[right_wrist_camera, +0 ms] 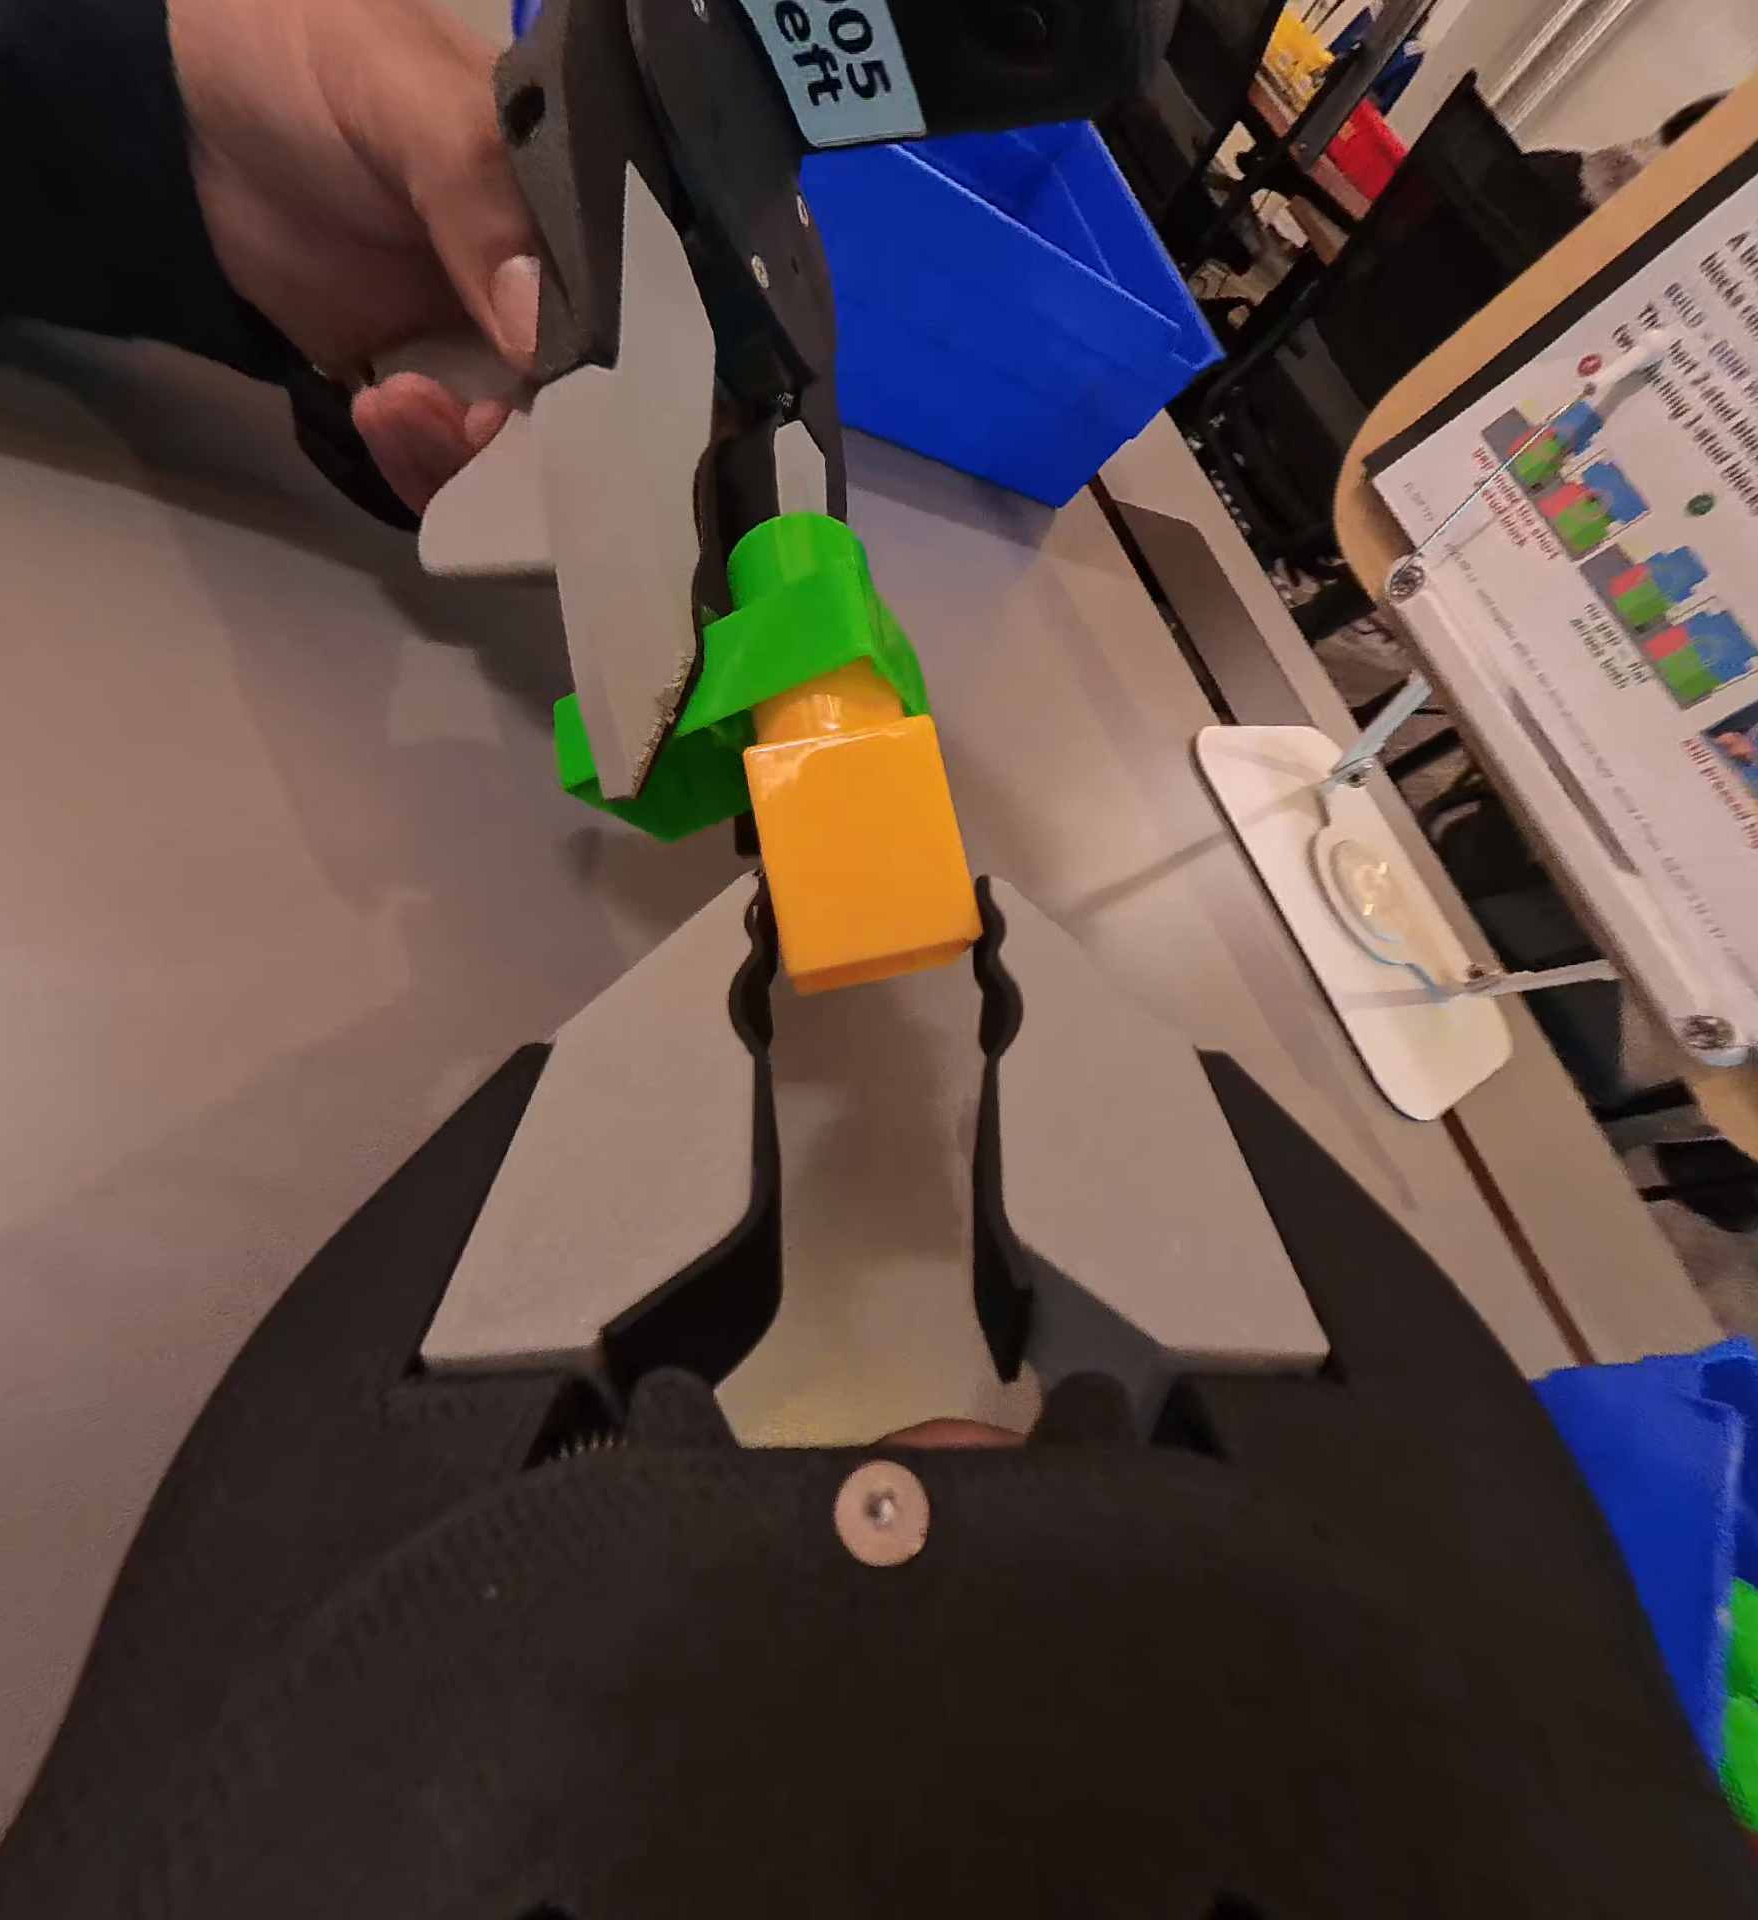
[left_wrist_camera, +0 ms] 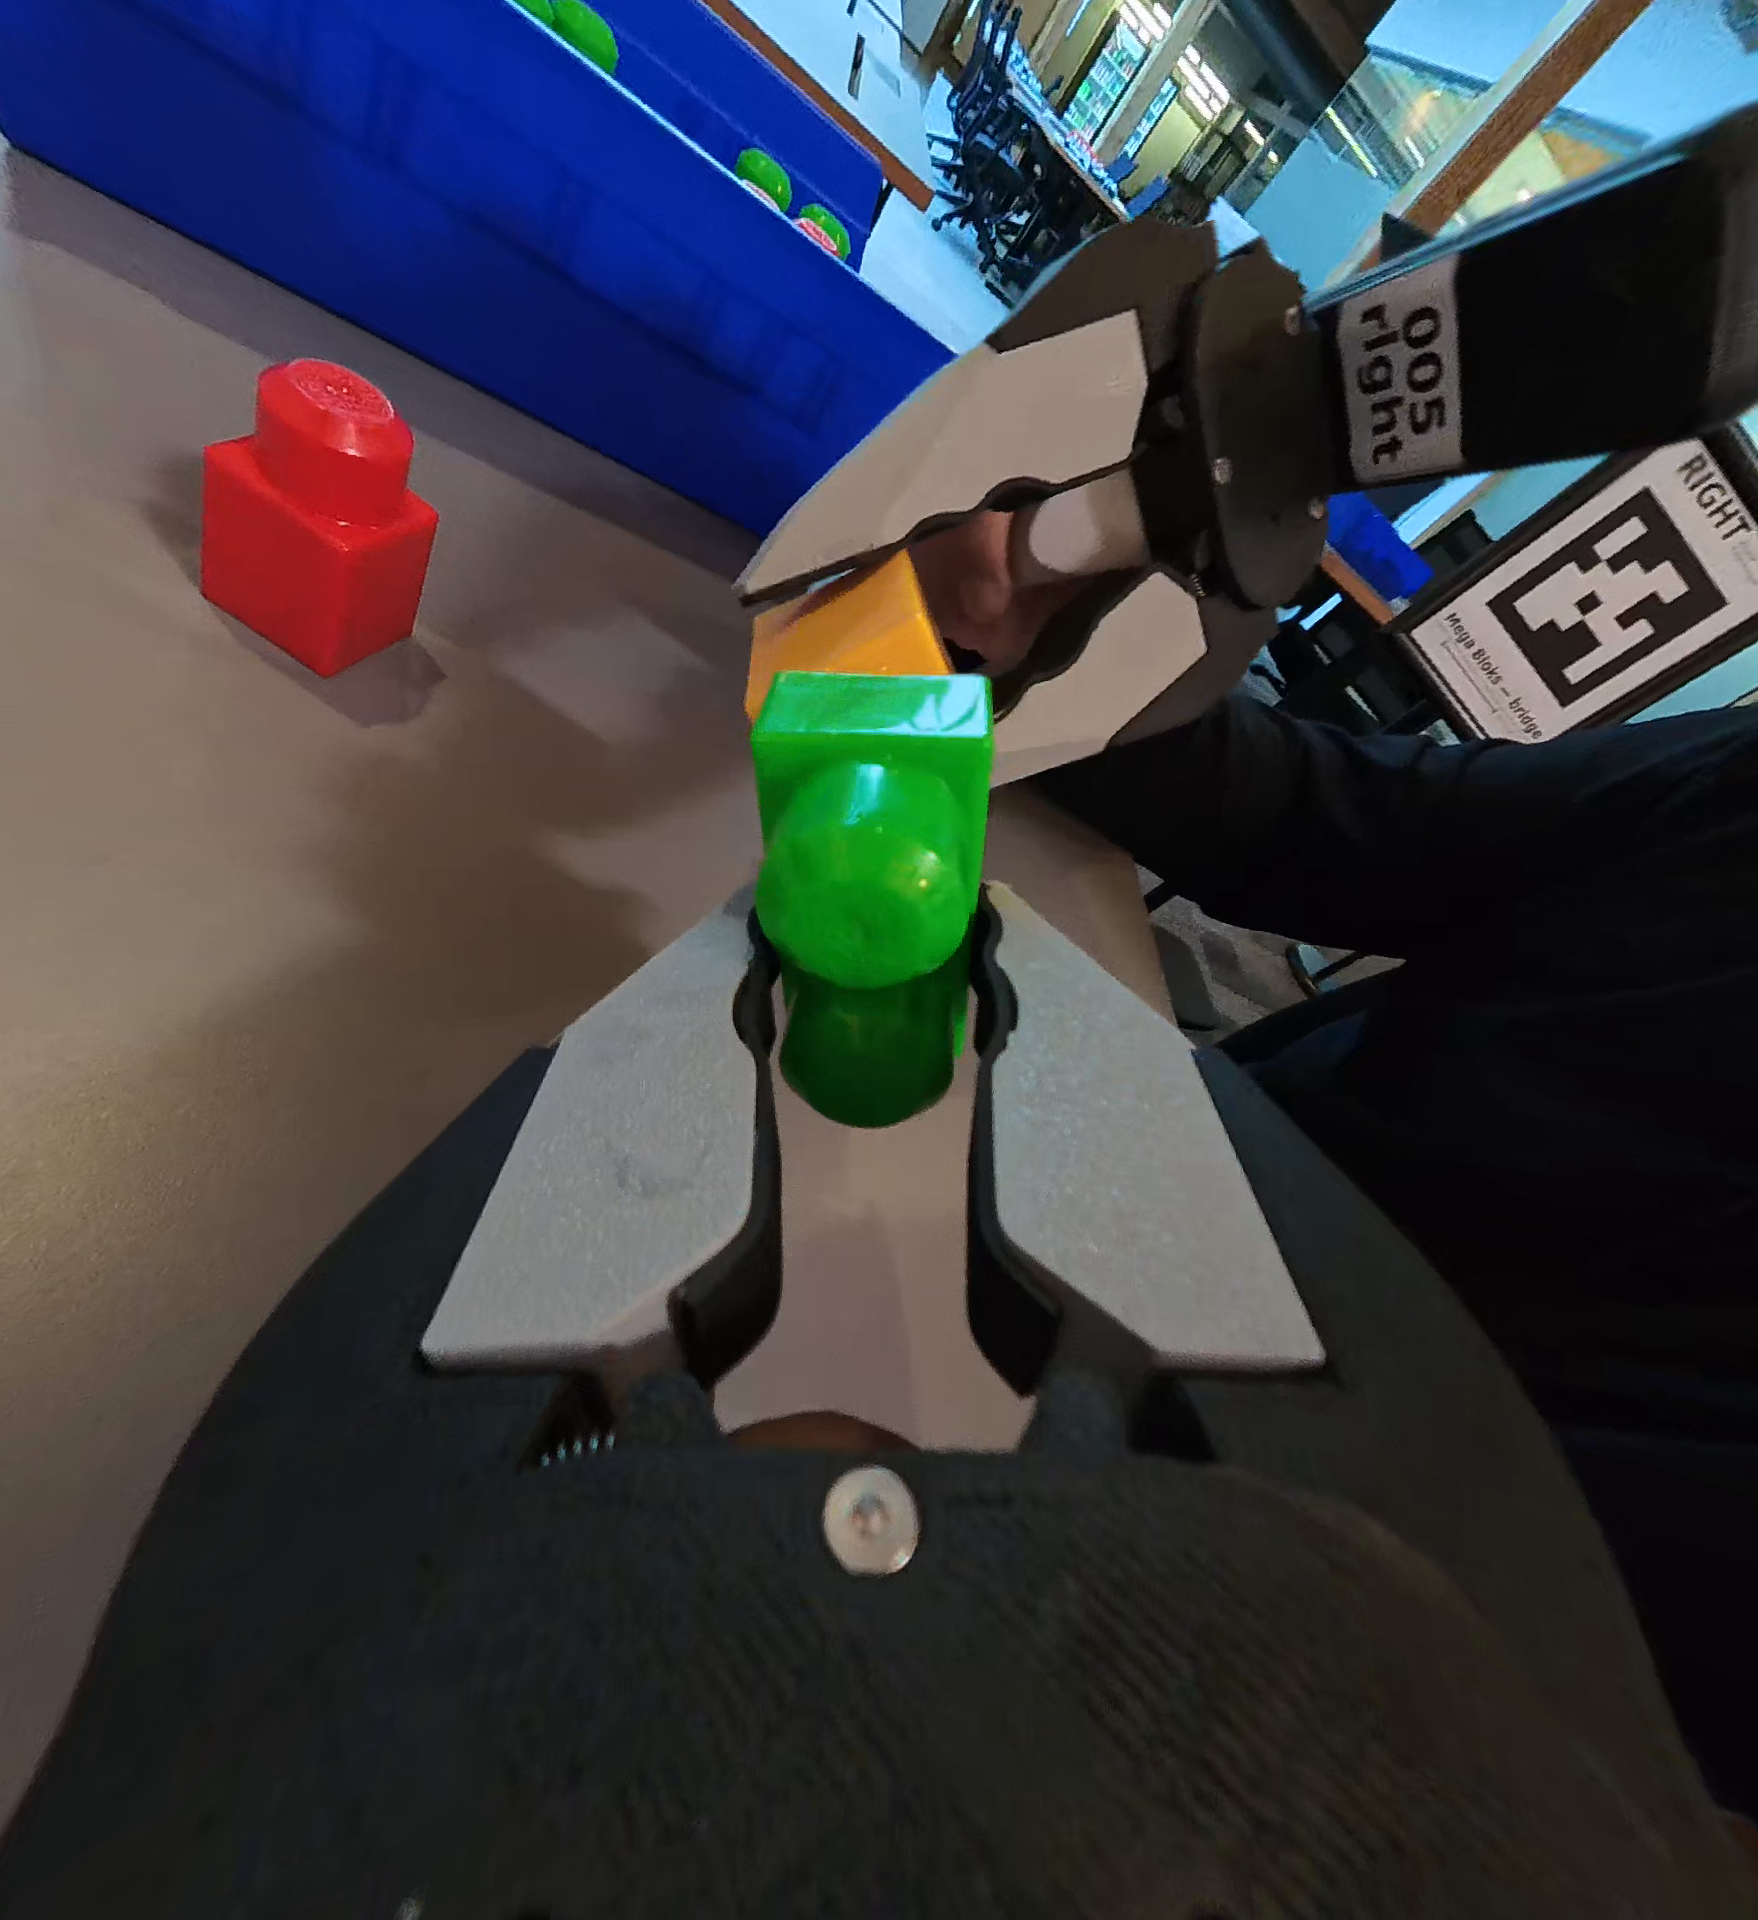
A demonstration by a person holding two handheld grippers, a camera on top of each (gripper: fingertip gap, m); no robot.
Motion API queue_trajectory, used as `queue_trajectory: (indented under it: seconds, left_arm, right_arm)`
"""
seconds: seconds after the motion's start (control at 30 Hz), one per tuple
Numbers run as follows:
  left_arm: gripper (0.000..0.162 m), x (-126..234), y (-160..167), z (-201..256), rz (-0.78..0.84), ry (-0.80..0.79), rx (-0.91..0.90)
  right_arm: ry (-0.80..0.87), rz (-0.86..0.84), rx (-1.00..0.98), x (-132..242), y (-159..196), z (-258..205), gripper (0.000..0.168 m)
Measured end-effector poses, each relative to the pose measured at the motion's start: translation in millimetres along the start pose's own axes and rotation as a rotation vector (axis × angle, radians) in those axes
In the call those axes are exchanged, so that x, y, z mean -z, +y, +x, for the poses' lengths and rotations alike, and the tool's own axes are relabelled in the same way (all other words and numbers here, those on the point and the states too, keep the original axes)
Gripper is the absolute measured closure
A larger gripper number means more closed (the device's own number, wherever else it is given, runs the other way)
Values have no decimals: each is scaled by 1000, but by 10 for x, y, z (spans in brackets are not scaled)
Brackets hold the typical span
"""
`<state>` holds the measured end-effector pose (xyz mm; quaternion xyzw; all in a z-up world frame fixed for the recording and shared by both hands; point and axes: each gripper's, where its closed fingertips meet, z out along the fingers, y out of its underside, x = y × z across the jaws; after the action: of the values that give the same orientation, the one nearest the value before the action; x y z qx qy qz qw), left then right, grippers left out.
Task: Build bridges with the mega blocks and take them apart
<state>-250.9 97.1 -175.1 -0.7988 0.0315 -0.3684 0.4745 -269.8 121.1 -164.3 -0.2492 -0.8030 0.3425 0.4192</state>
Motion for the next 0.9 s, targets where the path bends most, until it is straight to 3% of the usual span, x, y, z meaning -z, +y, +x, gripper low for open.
queue_trajectory:
  seconds: [0.57,0.9]
  left_arm:
    - [128,-85,153,-12,-82,2,23]
    - [128,-7,7,17,-7,-2,-3]
  right_arm:
    - [-24,-16,47,-50,39,-106,133]
    - [-39,-14,31,-53,59,-119,133]
